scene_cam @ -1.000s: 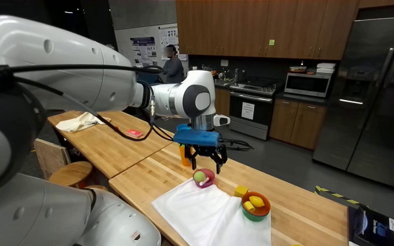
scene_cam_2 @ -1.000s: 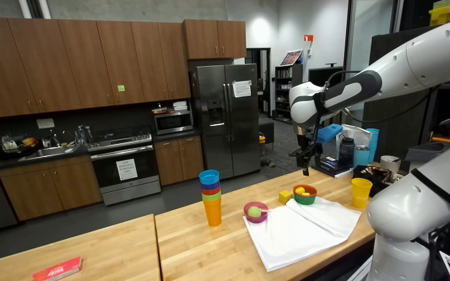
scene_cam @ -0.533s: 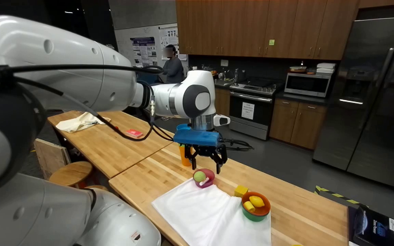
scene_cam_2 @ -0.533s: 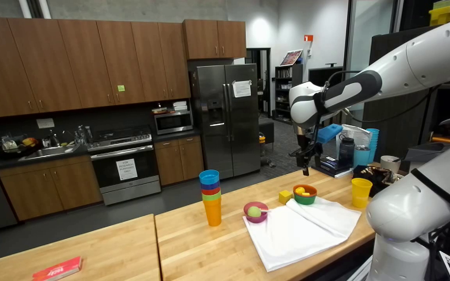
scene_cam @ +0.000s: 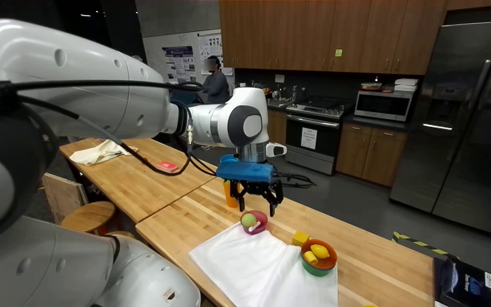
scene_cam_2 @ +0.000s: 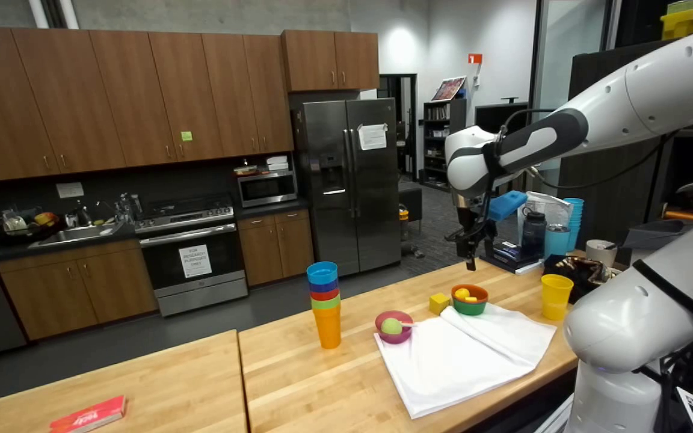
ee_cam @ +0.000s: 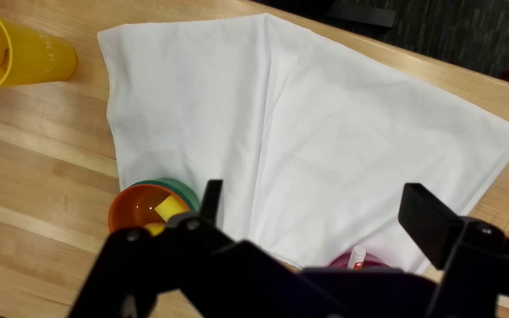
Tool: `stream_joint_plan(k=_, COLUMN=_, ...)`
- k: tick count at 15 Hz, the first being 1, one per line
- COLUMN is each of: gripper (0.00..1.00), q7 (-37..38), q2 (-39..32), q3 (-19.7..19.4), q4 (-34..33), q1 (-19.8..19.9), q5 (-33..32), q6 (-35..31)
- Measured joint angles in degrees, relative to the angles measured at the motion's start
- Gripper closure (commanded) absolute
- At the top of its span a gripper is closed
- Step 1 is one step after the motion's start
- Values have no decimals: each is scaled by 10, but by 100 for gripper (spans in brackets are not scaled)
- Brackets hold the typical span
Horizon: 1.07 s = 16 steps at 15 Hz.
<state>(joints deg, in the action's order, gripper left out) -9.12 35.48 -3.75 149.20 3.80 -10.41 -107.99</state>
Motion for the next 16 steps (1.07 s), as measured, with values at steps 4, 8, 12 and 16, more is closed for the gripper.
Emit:
stream_joint_plan(k=4, gripper=0, q7=-21, q2=-4, q3=7, q4=-24, q1=-11, q5=-18, q6=-1)
stream_joint_plan(k=8, gripper=0, q7=-117, q2=-13, q3=2, q4=-61, q1=-54, q5=-16, q6=1)
stream_joint_plan(k=12, gripper=0, q7=-211, q2=-15, q3=-24, q4=-71, q1=-79, q5=-11, q6=1)
stream_joint_plan(k=16, gripper=0, q7=-221, q2=-15, q3=-31, q4=-71, q1=-80, q5=-12, q6=1)
